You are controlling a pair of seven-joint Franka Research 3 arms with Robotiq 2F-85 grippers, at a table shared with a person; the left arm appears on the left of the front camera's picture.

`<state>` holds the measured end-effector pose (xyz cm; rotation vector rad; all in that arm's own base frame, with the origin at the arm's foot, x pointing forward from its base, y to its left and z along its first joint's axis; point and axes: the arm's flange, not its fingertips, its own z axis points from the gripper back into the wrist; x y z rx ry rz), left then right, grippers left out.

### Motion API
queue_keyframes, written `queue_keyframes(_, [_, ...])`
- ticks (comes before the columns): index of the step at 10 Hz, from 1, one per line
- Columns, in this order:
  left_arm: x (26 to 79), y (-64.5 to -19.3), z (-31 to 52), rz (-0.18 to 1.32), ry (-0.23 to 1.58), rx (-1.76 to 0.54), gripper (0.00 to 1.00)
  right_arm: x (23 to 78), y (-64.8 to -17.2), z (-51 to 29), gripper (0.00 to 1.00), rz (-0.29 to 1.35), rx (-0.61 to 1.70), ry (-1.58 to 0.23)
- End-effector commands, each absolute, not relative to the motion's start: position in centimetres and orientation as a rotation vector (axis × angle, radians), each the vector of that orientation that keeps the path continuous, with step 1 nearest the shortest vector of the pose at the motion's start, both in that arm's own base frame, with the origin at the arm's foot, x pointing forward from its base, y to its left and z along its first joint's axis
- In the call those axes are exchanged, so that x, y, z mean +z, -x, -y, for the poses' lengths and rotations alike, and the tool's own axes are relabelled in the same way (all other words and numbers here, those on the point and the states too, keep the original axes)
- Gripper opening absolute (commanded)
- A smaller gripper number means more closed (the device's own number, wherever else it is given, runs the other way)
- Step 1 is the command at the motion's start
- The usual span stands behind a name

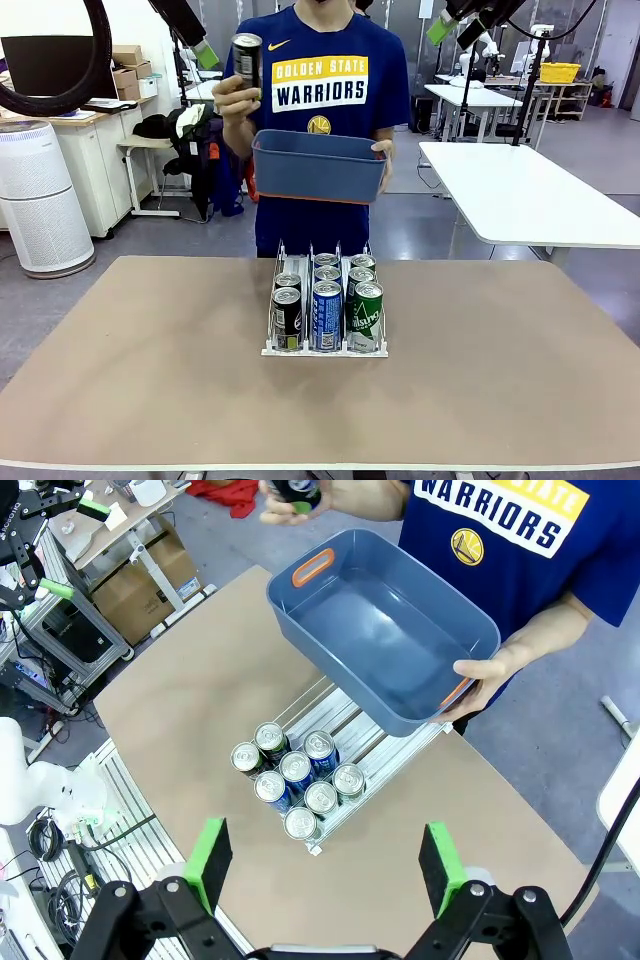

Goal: Fill the beverage cans into the dispenser.
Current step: Pick up the Pepsi coke handed by the human.

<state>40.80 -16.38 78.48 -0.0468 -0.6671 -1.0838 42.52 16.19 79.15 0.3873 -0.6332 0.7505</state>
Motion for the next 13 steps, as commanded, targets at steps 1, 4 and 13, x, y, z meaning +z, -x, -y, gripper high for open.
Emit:
queue_keyframes(1, [78.59, -40.70, 16.35, 0.670, 0.047, -1.086, 1.00, 79.13, -42.45, -16.23, 1.00, 0.629, 0.747, -0.387])
queue_keyframes(4, [78.59, -40.70, 16.35, 0.670, 0.047, -1.086, 1.00, 79.13, -42.45, -16.23, 1.00, 0.629, 0.747, -0.387])
queue_keyframes(13, [77.92, -41.19, 15.46, 0.631, -0.024, -0.987, 1.00, 79.13, -42.45, -16.23, 1.00, 0.629, 0.747, -0.387])
